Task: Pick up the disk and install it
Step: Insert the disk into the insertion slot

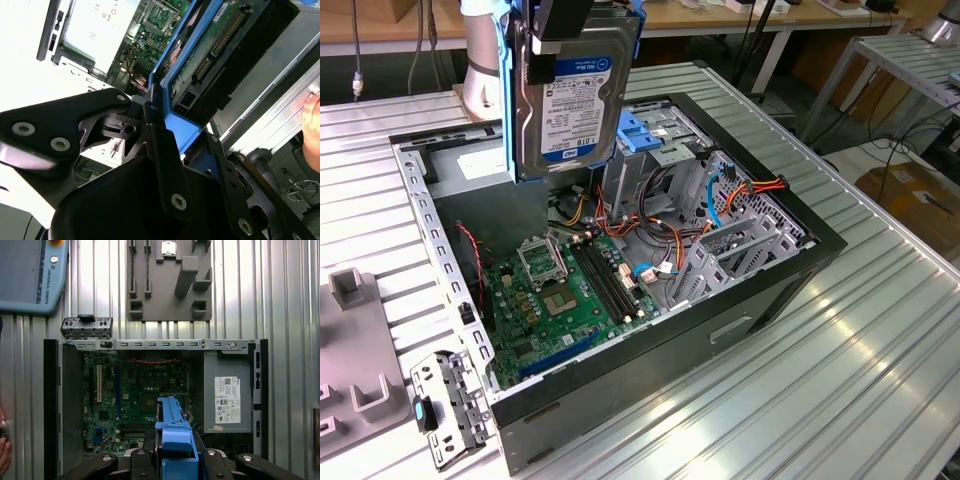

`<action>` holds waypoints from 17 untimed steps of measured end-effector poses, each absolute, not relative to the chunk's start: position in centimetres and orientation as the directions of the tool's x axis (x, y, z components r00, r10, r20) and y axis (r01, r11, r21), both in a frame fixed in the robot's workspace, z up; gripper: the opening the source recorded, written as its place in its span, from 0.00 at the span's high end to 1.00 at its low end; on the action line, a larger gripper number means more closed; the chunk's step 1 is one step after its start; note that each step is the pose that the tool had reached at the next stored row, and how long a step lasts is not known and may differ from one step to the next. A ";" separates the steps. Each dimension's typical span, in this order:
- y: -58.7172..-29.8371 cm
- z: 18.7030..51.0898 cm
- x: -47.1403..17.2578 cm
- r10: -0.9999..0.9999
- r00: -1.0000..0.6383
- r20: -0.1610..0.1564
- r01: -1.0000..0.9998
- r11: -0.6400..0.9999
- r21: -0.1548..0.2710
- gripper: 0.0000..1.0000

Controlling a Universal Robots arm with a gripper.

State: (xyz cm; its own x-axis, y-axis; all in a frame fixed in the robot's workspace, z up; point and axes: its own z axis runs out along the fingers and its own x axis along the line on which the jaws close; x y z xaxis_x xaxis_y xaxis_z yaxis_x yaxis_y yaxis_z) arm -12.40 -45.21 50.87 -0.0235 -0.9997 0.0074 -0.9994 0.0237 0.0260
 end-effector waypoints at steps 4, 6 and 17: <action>-45.5 50.9 -12.4 -1.000 -0.023 0.008 -0.999 0.024 0.026 0.63; -45.9 50.9 -12.4 -1.000 -0.024 0.008 -0.999 0.024 0.026 0.63; -48.0 50.8 -11.7 -1.000 -0.024 0.009 -0.999 0.024 0.026 0.63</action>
